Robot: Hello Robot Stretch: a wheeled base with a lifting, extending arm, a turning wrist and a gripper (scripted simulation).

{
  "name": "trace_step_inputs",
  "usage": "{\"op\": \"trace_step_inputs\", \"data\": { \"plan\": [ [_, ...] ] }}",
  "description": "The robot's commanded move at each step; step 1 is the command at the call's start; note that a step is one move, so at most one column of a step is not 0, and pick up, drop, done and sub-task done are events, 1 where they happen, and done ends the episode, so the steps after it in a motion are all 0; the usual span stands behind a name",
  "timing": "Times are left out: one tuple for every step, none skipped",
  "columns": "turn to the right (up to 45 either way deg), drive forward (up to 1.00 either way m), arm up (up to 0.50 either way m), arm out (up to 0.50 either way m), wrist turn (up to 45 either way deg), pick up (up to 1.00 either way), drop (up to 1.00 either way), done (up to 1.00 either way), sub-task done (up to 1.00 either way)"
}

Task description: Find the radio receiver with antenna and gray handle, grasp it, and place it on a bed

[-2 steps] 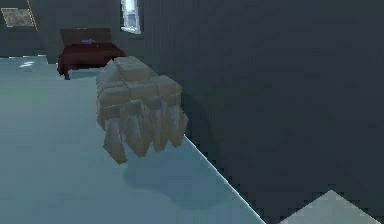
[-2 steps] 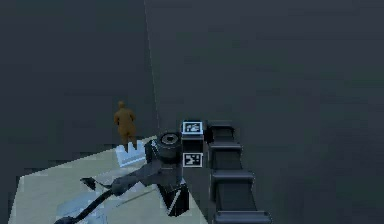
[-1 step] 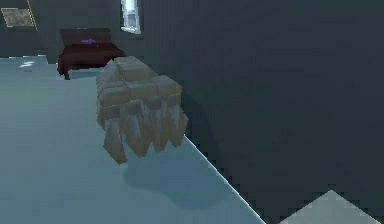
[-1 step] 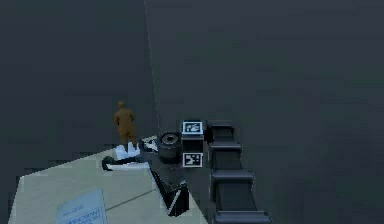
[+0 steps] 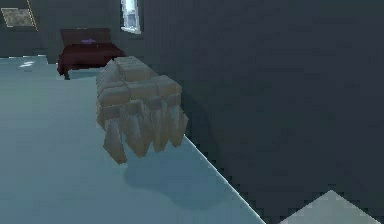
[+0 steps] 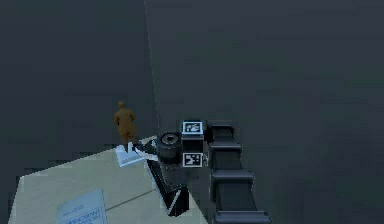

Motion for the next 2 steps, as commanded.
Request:
{"op": "trace_step_inputs", "data": {
  "plan": [
    [0.0, 0.00, -0.30, 0.00, 0.0, 0.00, 0.00, 0.00, 0.00],
    [0.0, 0.00, 0.00, 0.00, 0.0, 1.00, 0.00, 0.00, 0.00]
  ]
}}
